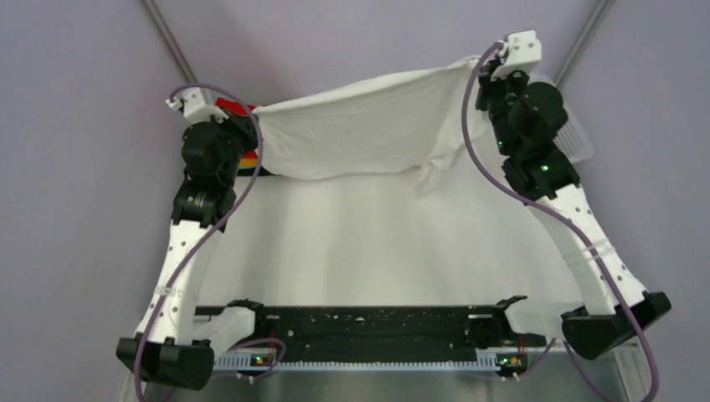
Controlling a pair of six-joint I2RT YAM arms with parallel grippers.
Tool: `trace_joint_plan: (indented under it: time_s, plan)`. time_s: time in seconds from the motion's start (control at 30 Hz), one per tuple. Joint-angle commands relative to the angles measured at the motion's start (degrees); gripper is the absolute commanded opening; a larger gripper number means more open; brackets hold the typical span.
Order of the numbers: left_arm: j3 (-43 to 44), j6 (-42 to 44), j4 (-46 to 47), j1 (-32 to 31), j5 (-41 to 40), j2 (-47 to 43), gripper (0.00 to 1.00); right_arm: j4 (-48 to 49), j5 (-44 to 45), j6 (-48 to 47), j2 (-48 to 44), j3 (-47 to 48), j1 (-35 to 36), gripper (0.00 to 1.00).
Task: Fold and stack the t-shirts
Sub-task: Flatten out the tshirt
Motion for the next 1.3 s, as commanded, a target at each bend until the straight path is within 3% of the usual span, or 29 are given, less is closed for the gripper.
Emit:
trace_joint_plan:
  time_s: [0.0,0.3,0.5,0.67,0.83,1.0,1.13,1.17,1.23,1.27]
  plan:
    - [5.3,5.8,7.9,-0.3,2.9,-8.5,0.0,-3.3,-7.6,-5.9,-7.5,8.0,-0.2,0.0]
    - [13.2,9.2,12.3,-0.3,13.6,-16.9,0.0,-10.4,-27.6,-6.3,-17.8,17.5,-0.2,0.0]
    - [18.5,10.4,11.9,-0.3,16.8,-17.4,0.0,-13.9,-31.6,-6.2,-18.6,25.3,-0.2,0.0]
    - [18.0,9.5,11.7,-0.3,16.7,-15.5,0.0,-13.3,-27.6,-8.0,-16.8,25.3,-0.2,0.0]
    - [15.1,7.9,10.4,-0.4,14.9,-9.3,0.0,-7.3,-16.3,-11.0,-14.2,16.0,-0.2,0.0]
    - [7.1,5.1,10.3,-1.2,9.6,2.2,0.0,8.0,4.3,-15.5,-8.3,-0.7,-0.3,0.0]
    - [2.3,2.8,9.9,-2.1,1.3,16.0,0.0,11.1,4.9,-11.4,1.1,-8.4,-2.9,0.0]
    - [2.5,2.7,8.6,-2.2,0.3,19.9,0.02,10.4,2.4,-8.4,4.5,-9.2,-4.4,0.0]
    - [4.4,2.7,5.9,-2.2,-1.6,28.0,0.26,9.4,-3.1,-3.4,11.9,-9.8,-6.3,0.0]
    - [6.6,2.7,2.7,-2.2,-2.1,32.2,0.42,9.3,-4.5,-2.0,16.0,-9.6,-6.6,0.07]
